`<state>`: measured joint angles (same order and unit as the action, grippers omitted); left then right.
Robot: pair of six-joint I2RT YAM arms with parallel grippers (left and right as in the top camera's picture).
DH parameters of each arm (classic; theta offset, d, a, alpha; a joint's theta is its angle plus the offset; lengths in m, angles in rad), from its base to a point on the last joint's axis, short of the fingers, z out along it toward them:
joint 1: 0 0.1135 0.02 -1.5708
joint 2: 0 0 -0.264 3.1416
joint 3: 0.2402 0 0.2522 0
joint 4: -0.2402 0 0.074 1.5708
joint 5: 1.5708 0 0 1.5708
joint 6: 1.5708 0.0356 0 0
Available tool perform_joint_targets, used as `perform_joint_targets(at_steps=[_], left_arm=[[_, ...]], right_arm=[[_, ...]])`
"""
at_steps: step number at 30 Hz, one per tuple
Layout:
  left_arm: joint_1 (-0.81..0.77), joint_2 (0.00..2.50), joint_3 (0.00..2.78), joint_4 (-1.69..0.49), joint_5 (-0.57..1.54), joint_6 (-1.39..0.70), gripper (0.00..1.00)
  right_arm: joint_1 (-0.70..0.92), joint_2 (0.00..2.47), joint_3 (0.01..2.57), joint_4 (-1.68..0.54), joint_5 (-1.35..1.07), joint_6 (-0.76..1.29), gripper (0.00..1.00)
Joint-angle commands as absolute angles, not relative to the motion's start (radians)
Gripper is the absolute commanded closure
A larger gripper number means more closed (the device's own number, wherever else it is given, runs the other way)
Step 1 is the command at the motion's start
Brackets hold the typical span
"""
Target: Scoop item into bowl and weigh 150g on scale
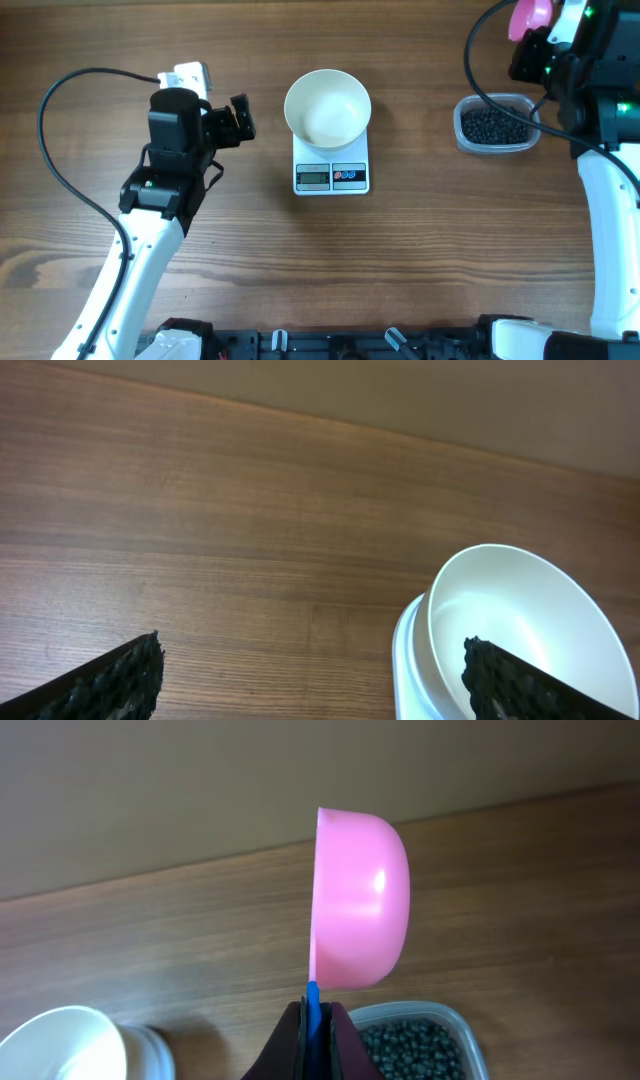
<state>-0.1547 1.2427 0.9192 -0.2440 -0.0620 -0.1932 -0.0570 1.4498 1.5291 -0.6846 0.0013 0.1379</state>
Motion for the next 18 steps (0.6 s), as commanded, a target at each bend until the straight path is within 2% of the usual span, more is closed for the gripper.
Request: perform_joint_targets(at_steps=[1,4,7,9,11,15,18], left_arm=[[-0.148,1.246,0.921,-0.231,-0.062,-0.191,0.0],[-0.149,1.246,0.921,-0.237,-0.045,-0.192,0.0],[-0.149,1.237,0.921,-0.338,0.147,-0.167,0.0],[-0.149,1.239,0.92,-0.501,0.487,0.146,0.0],[-0.15,1.239,0.918,-0.646,0.588,0.283,0.0],[-0.183,1.239,0.915,-0.738,0.573,0.363,0.0],[-0.258,1.239,0.893,-0.695,0.406,0.289,0.0]], right_arm=[[-0.058,1.459,1.546,-0.668,0.052,0.155,0.96],[-0.057,1.459,1.546,-0.714,-0.006,0.075,0.96],[-0.057,1.459,1.546,-0.736,-0.083,0.005,0.96],[-0.057,1.459,1.546,-0.762,-0.092,-0.026,0.96],[-0.057,1.459,1.546,-0.796,-0.092,-0.025,0.96],[-0.057,1.467,1.546,-0.8,-0.094,-0.023,0.96],[-0.06,1.475,1.546,-0.81,-0.103,-0.023,0.96]])
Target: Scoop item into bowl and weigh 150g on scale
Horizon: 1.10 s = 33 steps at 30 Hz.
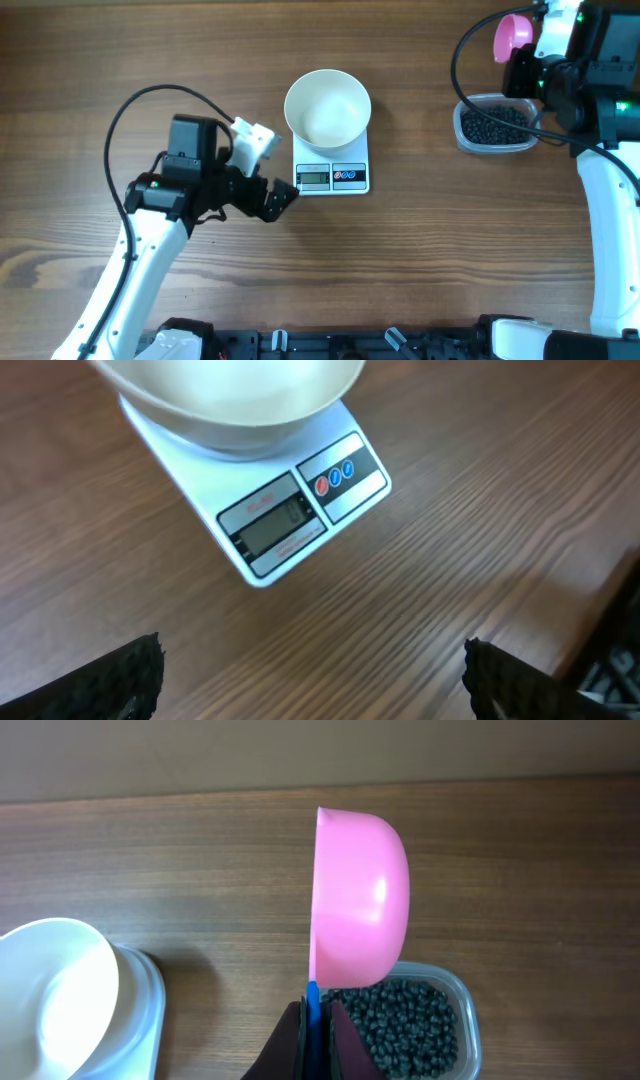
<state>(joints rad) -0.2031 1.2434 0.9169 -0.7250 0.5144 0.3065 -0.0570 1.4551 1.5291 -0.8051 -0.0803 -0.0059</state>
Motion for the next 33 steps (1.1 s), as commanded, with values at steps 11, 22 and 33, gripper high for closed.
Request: perform_joint_targets(at_steps=[11,22,33], left_arm=[[-0.491,1.141,0.828,-0.693,0.028,-0.062,0.0],[-0.415,0.629,0.391,-0.389,0.027,-0.091,0.0],[-0.414,0.961,0.388,-0.066,0.242,0.065,0.0]], right_arm=[[-0.059,1.5,1.546,-0.806,-0.107,-0.022,0.96],[-0.059,1.502,1.545,-0.819,-0.114,-0.018,0.96],[-0.059,1.502,1.545,-0.824,-0.114,-0.016,0.96]])
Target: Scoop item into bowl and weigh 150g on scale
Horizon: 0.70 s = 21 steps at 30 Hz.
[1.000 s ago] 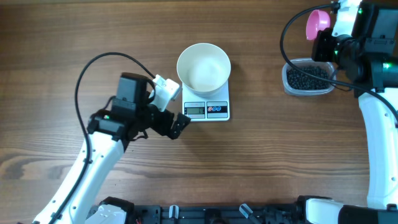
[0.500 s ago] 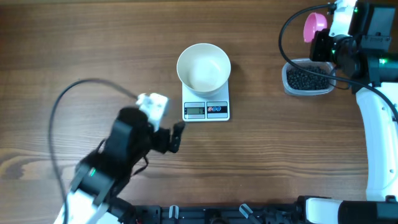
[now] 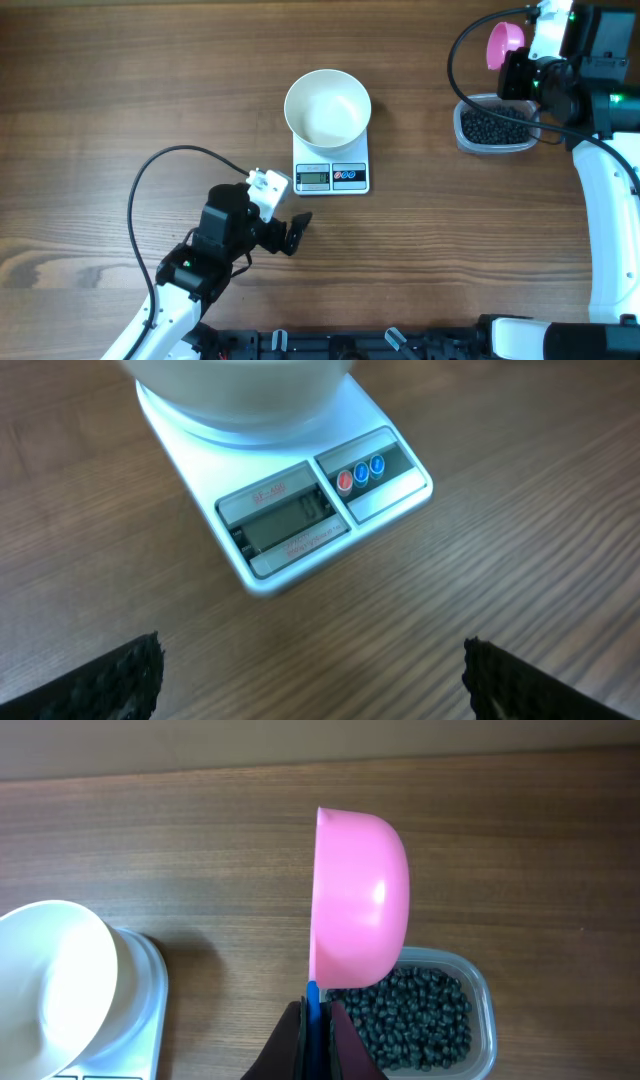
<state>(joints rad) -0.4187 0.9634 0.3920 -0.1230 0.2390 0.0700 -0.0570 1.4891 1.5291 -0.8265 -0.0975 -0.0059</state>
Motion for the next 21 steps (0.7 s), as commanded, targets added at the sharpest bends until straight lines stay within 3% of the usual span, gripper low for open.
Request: perform_joint_targets(at_steps=[1,21], left_arm=[[-0.414,0.958,0.388,-0.052,0.196,0.023,0.0],[-0.414,0.955,0.388,-0.136,0.14,-0.024,0.0]], right_arm=[[-0.059,1.502,1.545,-0.824,-0.114,-0.017,0.96],[-0.059,1.502,1.545,-0.82,-0.114,-0.026,0.96]])
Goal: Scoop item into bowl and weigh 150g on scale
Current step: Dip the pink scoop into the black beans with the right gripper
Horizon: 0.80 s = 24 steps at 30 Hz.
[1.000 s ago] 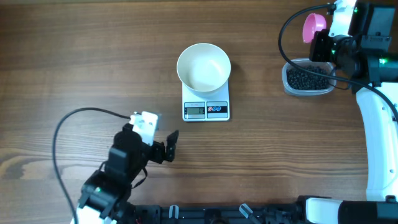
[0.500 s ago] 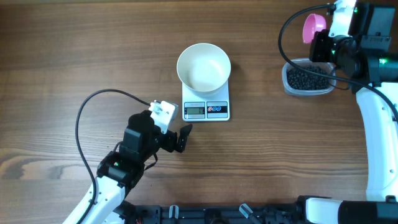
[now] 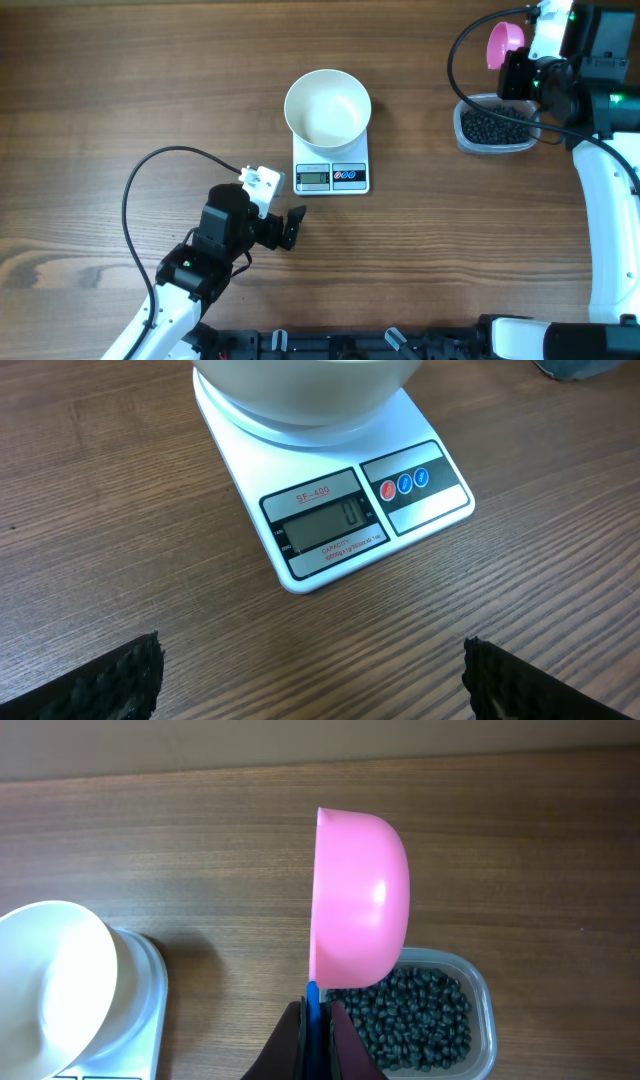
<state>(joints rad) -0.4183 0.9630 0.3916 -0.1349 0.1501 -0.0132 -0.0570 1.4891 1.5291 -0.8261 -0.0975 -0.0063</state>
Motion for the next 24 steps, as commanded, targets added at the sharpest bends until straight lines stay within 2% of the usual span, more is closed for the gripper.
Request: perform_joint_targets(at_steps=[1,13,18,24], left_arm=[[-0.414,0.955,0.388,-0.136,0.14,-0.023,0.0],[-0.414,0.955,0.388,-0.136,0.14,-0.023,0.0],[-0.414,0.955,0.388,-0.136,0.14,-0.023,0.0],[-0.414,0.955,0.388,-0.136,0.14,-0.023,0.0]], right_arm=[[-0.059,1.502,1.545,-0.82,-0.114,-0.025,0.96],[-0.06,1.502,1.545,-0.928,-0.105,-0.08,0.96],[-0.134,1.502,1.544,-1.028,-0.076,-0.16,0.96],[-0.151,1.51,1.543,-1.029,-0.039,-0.184,0.96]])
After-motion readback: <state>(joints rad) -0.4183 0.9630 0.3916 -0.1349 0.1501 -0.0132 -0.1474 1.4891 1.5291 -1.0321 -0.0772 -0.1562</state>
